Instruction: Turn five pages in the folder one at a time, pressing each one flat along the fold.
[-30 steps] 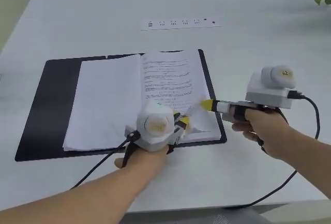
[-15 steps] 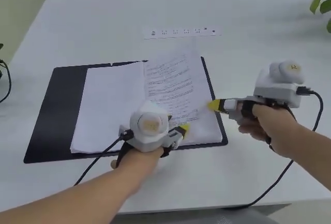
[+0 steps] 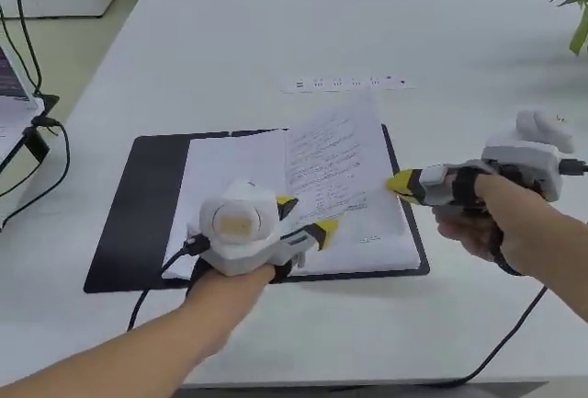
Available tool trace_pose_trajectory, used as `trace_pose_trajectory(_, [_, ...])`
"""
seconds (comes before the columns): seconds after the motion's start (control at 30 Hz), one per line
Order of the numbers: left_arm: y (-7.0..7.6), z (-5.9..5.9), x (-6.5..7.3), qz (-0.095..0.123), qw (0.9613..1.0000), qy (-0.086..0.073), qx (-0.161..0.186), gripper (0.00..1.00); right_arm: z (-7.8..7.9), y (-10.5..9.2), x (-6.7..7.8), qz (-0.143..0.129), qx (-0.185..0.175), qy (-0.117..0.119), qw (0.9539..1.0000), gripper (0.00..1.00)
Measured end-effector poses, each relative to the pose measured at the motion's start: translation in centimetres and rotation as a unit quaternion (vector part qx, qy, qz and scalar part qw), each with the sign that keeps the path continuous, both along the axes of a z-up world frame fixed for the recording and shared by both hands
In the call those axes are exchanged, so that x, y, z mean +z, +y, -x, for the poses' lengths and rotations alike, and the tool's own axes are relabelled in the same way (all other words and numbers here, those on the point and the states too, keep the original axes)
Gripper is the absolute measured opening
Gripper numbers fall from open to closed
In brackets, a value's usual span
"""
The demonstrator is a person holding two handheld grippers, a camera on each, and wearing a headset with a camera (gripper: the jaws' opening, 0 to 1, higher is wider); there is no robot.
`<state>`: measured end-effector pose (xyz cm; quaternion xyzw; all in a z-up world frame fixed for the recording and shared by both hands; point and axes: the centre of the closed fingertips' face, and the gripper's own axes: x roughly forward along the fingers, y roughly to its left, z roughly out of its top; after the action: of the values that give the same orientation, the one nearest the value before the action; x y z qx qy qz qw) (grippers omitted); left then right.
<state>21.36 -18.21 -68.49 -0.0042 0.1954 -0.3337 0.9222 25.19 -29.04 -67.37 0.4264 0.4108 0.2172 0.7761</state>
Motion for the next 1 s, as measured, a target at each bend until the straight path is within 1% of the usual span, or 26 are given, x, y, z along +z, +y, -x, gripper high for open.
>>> trace_pose_trajectory(0.07, [1.4, 0.2, 0.5, 0.004, 0.9999, -0.004, 0.008, 0.38, -0.3, 0.9, 0.9, -0.003, 0.001, -0.008, 1.0000, 0.00])
trace_pose_trajectory(0.1, [2.0, 0.3, 0.8, 0.007, 0.9999, -0.006, 0.012, 0.39, -0.6, 1.6, 1.5, -0.012, 0.005, -0.015, 0.9998, 0.00])
trace_pose_trajectory(0.13, [3.0, 0.5, 1.0, 0.011, 0.9997, -0.009, 0.019, 0.39, -0.6, 2.0, 1.7, -0.009, 0.005, -0.015, 0.9998, 0.00])
trace_pose_trajectory(0.17, [3.7, 0.6, 1.2, 0.012, 0.9996, -0.009, 0.025, 0.39, -0.6, 2.8, 2.2, -0.013, 0.012, -0.022, 0.9996, 0.00])
trace_pose_trajectory(0.2, [4.7, 0.7, 1.3, 0.015, 0.9993, -0.007, 0.032, 0.39, -0.6, 3.5, 2.5, -0.019, 0.018, -0.026, 0.9993, 0.00])
trace_pose_trajectory(0.23, [5.4, 0.8, 1.5, 0.018, 0.9990, -0.006, 0.040, 0.39, -0.6, 4.0, 2.7, -0.019, 0.020, -0.026, 0.9993, 0.00])
trace_pose_trajectory(0.27, [6.5, 1.0, 1.8, 0.025, 0.9986, -0.008, 0.047, 0.39, -0.5, 4.9, 3.0, -0.013, 0.028, -0.035, 0.9989, 0.00])
trace_pose_trajectory(0.3, [7.2, 1.1, 1.9, 0.027, 0.9983, -0.007, 0.051, 0.39, -0.5, 5.6, 3.2, -0.012, 0.038, -0.044, 0.9983, 0.00])
trace_pose_trajectory(0.33, [8.2, 1.3, 1.9, 0.027, 0.9978, -0.007, 0.060, 0.39, -0.4, 6.7, 3.4, -0.012, 0.044, -0.046, 0.9979, 0.00])
trace_pose_trajectory(0.43, [10.6, 1.7, 1.8, 0.026, 0.9966, -0.005, 0.078, 0.39, -0.2, 8.8, 3.7, -0.010, 0.060, -0.052, 0.9968, 0.00])
trace_pose_trajectory(0.5, [11.9, 2.0, 1.7, 0.025, 0.9959, -0.003, 0.087, 0.39, -0.1, 10.3, 3.6, -0.005, 0.070, -0.055, 0.9960, 0.00])
trace_pose_trajectory(0.53, [12.3, 2.3, 1.8, 0.027, 0.9956, -0.003, 0.090, 0.39, 0.0, 11.3, 3.6, -0.006, 0.075, -0.055, 0.9957, 0.00])
trace_pose_trajectory(0.6, [13.5, 2.7, 1.8, 0.027, 0.9949, -0.003, 0.097, 0.39, 0.1, 12.5, 3.5, -0.007, 0.080, -0.054, 0.9953, 0.00])
trace_pose_trajectory(0.63, [14.0, 2.9, 1.9, 0.031, 0.9945, -0.003, 0.100, 0.39, 0.3, 13.4, 3.4, -0.008, 0.086, -0.053, 0.9949, 0.00])
trace_pose_trajectory(0.67, [14.4, 3.1, 2.1, 0.033, 0.9943, -0.004, 0.101, 0.39, 0.4, 14.4, 3.4, -0.009, 0.090, -0.052, 0.9946, 0.00])
trace_pose_trajectory(0.73, [15.3, 3.4, 2.4, 0.032, 0.9940, -0.007, 0.104, 0.39, 0.5, 15.5, 3.2, -0.007, 0.096, -0.052, 0.9940, 0.00])
trace_pose_trajectory(0.77, [15.9, 3.6, 2.6, 0.030, 0.9937, -0.010, 0.107, 0.39, 0.5, 16.4, 3.0, -0.007, 0.100, -0.050, 0.9937, 0.00])
trace_pose_trajectory(0.83, [16.7, 3.9, 2.8, 0.032, 0.9931, -0.011, 0.112, 0.39, 0.6, 17.7, 2.6, -0.002, 0.106, -0.046, 0.9933, 0.00])
trace_pose_trajectory(0.93, [18.0, 4.5, 3.0, 0.033, 0.9921, -0.012, 0.120, 0.39, 0.9, 19.0, 2.1, 0.003, 0.110, -0.041, 0.9931, 0.00])
trace_pose_trajectory(0.97, [18.6, 4.8, 3.0, 0.032, 0.9919, -0.013, 0.122, 0.39, 1.0, 19.8, 1.9, 0.006, 0.114, -0.040, 0.9927, 0.00])
trace_pose_trajectory(1.0, [19.2, 5.1, 2.9, 0.026, 0.9919, -0.014, 0.124, 0.40, 1.1, 20.2, 1.7, 0.008, 0.116, -0.036, 0.9926, 0.00])
